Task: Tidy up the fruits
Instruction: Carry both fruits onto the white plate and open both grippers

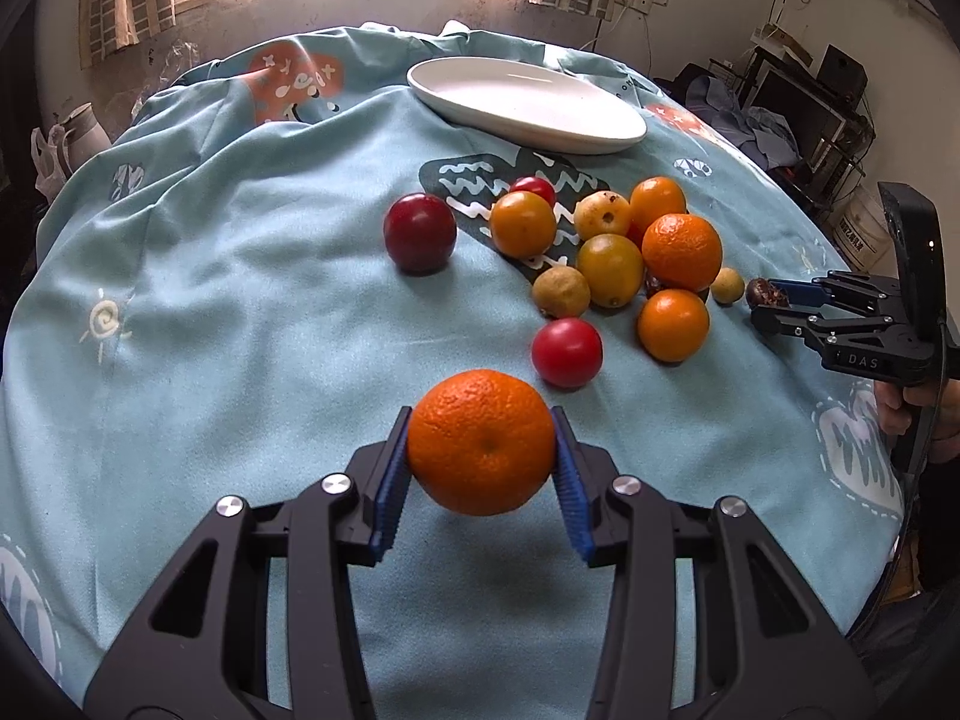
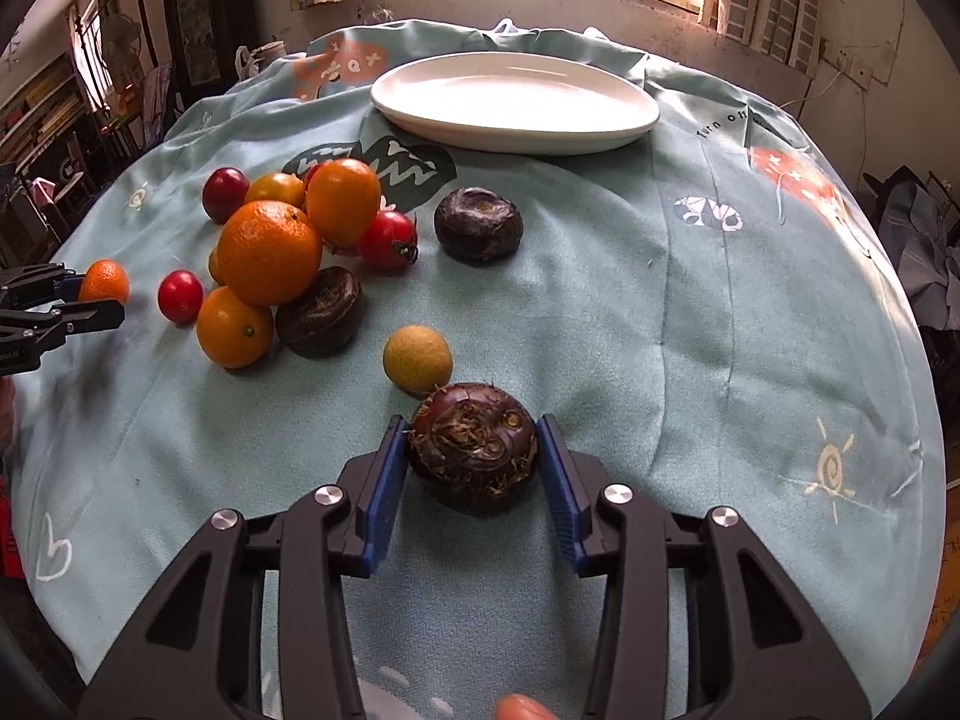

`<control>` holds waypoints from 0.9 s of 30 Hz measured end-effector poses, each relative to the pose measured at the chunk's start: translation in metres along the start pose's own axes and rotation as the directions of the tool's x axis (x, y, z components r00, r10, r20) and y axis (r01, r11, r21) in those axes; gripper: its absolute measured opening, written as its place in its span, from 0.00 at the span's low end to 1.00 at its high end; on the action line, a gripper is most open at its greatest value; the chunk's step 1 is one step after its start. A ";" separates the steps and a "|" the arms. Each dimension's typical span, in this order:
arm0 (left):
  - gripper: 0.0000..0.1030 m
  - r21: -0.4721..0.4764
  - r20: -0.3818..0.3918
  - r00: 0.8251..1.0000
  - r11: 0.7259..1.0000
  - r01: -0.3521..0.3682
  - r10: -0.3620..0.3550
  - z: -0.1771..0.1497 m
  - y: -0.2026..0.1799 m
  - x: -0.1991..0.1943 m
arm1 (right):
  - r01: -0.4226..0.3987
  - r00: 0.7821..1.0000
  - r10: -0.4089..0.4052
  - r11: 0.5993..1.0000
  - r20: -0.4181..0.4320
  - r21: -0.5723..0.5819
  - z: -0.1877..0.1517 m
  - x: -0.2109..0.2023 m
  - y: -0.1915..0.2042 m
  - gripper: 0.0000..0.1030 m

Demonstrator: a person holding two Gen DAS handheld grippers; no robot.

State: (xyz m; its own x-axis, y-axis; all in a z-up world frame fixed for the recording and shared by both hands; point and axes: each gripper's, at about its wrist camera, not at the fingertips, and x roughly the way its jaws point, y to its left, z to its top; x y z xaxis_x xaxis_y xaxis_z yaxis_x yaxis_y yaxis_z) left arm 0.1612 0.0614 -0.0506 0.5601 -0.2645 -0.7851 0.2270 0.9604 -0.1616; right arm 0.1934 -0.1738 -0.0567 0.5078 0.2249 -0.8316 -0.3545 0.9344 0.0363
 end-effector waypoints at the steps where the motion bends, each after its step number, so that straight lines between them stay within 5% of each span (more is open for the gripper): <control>1: 0.43 0.001 0.006 1.000 1.000 0.008 -0.008 0.005 0.001 -0.003 | -0.021 1.000 0.021 1.000 0.018 0.012 0.005 -0.005 -0.002 0.42; 9: 0.43 0.048 0.052 0.995 0.995 0.086 -0.089 0.134 -0.010 0.028 | -0.029 0.975 0.010 0.996 0.220 0.081 0.106 0.013 -0.033 0.42; 15: 0.43 0.013 0.000 0.995 0.995 0.097 -0.097 0.227 -0.018 0.116 | -0.054 0.982 0.032 0.992 0.187 0.113 0.167 0.076 -0.049 0.42; 20: 0.43 0.005 -0.083 0.996 0.999 0.034 -0.033 0.249 -0.018 0.177 | -0.061 0.987 0.047 0.994 0.153 0.092 0.177 0.104 -0.050 0.45; 22: 0.56 -0.026 -0.116 0.993 1.000 0.017 -0.020 0.249 -0.014 0.186 | -0.066 0.987 0.053 0.995 0.149 0.080 0.177 0.104 -0.048 0.64; 27: 0.81 0.017 0.020 1.000 1.000 -0.018 0.018 0.229 -0.016 0.126 | -0.123 0.975 0.102 0.988 0.198 0.098 0.158 0.059 -0.045 0.66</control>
State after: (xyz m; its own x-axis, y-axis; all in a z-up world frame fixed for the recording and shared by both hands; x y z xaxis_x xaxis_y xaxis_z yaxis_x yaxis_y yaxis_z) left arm 0.4105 -0.0078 -0.0099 0.5798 -0.2490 -0.7758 0.2307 0.9633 -0.1368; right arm 0.3637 -0.1593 -0.0198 0.6149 0.3690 -0.6970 -0.3359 0.9221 0.1920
